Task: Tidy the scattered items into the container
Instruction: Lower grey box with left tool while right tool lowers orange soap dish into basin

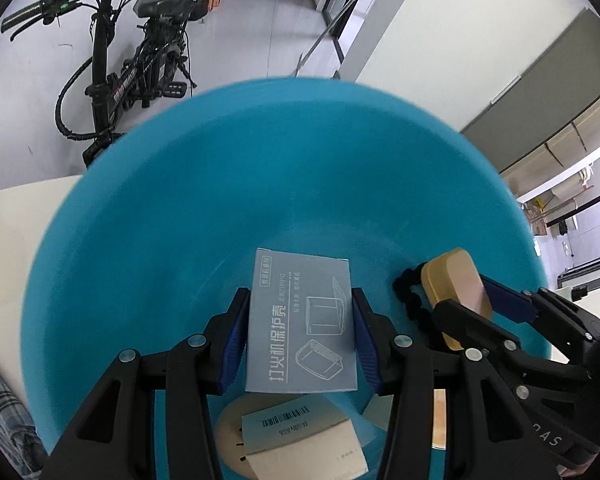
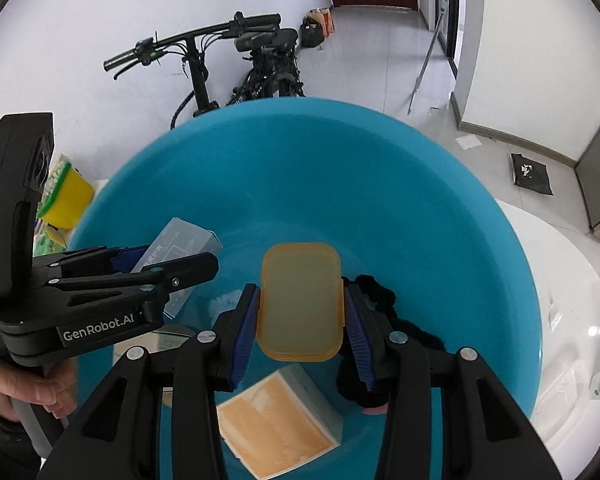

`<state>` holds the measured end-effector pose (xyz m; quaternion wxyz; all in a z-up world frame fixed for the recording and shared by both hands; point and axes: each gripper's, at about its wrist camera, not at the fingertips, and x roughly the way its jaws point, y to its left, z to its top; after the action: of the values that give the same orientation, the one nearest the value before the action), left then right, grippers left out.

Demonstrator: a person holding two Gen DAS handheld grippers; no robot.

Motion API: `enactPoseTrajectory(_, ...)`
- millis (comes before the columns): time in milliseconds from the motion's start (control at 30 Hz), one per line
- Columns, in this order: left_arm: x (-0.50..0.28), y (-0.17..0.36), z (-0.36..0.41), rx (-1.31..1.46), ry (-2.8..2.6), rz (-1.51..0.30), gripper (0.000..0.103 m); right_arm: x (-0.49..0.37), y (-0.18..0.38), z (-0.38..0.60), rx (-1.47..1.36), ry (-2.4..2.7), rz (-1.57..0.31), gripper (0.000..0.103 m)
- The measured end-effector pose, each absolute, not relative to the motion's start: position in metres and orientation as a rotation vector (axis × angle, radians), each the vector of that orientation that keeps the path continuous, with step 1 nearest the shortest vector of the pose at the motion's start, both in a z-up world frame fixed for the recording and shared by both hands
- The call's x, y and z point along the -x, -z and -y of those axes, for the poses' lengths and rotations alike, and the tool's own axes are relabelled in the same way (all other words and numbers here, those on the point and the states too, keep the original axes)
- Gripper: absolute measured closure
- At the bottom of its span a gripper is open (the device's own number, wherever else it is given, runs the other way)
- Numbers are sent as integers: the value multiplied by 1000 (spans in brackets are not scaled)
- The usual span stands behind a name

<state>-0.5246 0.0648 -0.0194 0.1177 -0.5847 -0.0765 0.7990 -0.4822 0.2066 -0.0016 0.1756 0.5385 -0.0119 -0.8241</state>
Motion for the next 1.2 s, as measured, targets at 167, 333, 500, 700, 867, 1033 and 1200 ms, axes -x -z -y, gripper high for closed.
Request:
enactPoseTrajectory(167, 526, 30, -65, 1749, -2332, 234, 52, 484, 6, -207, -1539, 2330, 32, 62)
enactPoseTrajectory(333, 530, 35, -60, 1755, -2341, 283, 52, 485, 10, -205, -1547, 2323, 24, 62)
enactPoseTrajectory(500, 526, 25, -61, 1699, -2388, 239, 37, 488, 12, -204, -1561, 2319, 25, 62)
enactPoseTrajectory(700, 522, 14, -54, 1698, -2402, 243, 36, 490, 13, -202, -1574, 2319, 1, 61)
enactPoseTrajectory(867, 517, 11, -49, 1727, -2400, 245, 32, 491, 16, -204, -1608, 2325, 17, 61)
enactPoseTrajectory(1033, 514, 7, -46, 1720, -2405, 245, 32, 490, 16, -209, -1626, 2346, 42, 45)
enactPoseTrajectory(1200, 503, -4, -47, 1706, -2418, 198, 32, 488, 10, -218, -1611, 2370, 116, 32)
